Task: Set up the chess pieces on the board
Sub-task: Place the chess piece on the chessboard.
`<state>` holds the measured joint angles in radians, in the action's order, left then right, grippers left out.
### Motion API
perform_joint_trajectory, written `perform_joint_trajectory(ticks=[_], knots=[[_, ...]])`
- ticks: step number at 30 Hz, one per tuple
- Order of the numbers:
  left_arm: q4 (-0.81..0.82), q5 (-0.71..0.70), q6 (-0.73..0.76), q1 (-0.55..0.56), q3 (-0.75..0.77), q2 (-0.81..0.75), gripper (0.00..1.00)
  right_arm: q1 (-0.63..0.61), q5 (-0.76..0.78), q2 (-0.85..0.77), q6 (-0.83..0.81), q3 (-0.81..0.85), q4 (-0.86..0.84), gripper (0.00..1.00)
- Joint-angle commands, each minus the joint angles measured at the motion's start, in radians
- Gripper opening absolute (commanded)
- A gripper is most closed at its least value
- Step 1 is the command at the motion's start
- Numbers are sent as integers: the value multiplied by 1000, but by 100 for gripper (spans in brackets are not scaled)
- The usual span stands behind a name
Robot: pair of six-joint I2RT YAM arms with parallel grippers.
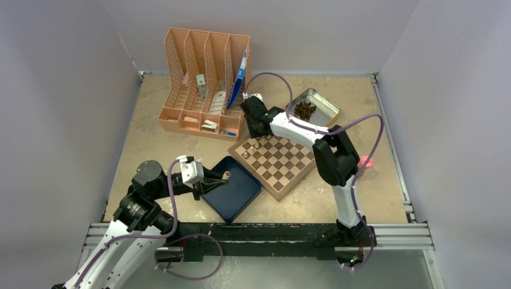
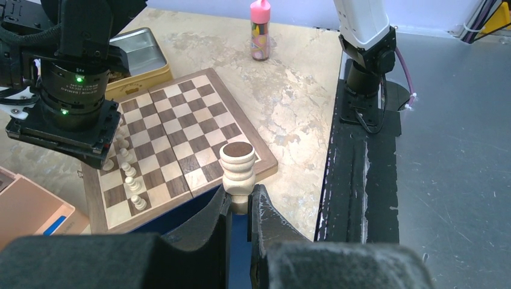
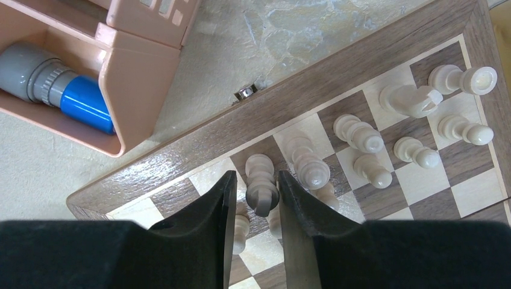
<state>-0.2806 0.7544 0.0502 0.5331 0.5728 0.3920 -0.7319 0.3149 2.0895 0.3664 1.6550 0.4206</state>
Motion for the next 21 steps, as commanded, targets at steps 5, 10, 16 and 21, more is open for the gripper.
perform_joint_trajectory(ticks=[5, 10, 16, 21], knots=[[10, -7, 26, 0, 29, -8, 1, 6, -9, -60, 13, 54, 32, 38], [33, -13, 15, 0, 14, -21, 1, 6, -32, -142, 9, 34, 57, 41], [40, 0, -5, -1, 13, 3, 1, 6, -31, -285, 6, -22, 56, 43], [49, 12, -26, 0, 19, 44, 1, 6, -119, -399, -47, -80, -31, 43]])
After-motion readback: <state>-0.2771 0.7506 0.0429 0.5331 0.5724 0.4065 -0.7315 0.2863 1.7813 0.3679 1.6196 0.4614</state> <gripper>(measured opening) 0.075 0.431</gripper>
